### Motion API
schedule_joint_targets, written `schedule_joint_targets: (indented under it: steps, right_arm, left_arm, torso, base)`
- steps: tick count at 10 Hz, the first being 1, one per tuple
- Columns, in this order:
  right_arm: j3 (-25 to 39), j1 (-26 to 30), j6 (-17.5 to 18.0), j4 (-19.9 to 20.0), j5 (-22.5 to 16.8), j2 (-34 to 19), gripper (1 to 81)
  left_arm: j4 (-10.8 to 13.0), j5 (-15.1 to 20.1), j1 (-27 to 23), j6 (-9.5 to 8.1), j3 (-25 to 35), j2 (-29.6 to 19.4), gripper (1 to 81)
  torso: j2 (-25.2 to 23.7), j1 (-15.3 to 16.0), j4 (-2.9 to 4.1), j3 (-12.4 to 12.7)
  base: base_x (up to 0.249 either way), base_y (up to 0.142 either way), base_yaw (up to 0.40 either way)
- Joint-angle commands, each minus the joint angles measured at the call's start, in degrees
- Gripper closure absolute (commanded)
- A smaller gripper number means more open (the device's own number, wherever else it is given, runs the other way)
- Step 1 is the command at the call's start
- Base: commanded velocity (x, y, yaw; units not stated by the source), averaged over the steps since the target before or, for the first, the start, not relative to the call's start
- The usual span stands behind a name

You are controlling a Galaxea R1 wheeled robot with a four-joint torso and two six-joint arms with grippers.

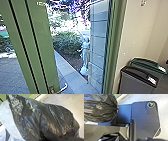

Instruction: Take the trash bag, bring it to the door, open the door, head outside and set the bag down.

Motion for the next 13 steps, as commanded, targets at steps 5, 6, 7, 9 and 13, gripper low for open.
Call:
schedule_joint_targets:
  steps: [5,6,7,9,13]
  right_arm:
    - [0.5,2.5,-0.3,-0.6,-3.8,0.7,1.0]
    - [0.5,2.5,-0.3,-0.6,-3.8,0.7,1.0]
    - [0.5,2.5,-0.3,-0.6,-3.8,0.7,1.0]
    - [0.5,2.3,-0.3,-0.4,-3.4,0.7,1.0]
    - [0.5,1.8,-0.3,-0.6,-3.2,0.6,1.0]
  left_arm:
    - [0.8,2.3,-3.6,0.36,0.2,-0.2,81.1]
    - [0.8,2.3,-3.7,0.36,0.2,-0.3,81.1]
    - [0.8,2.2,-3.7,0.36,0.2,-0.3,81.1]
    - [1.5,2.4,-3.5,0.36,0.2,-0.4,81.1]
    - [1.5,2.3,-2.6,0.44,1.4,-1.3,81.1]
  torso:
    - [0.0,0.0,0.0,0.0]
    - [0.0,0.0,0.0,0.0]
    - [0.0,0.0,0.0,0.0]
    - [0.0,0.0,0.0,0.0]
    - [0.0,0.0,0.0,0.0]
  base:
    - [0.0,0.0,0.085]
    - [0.0,0.0,0.109]
    - [0.0,0.0,0.11]
    - [0.0,0.0,0.109]
    - [0.0,0.0,0.117]
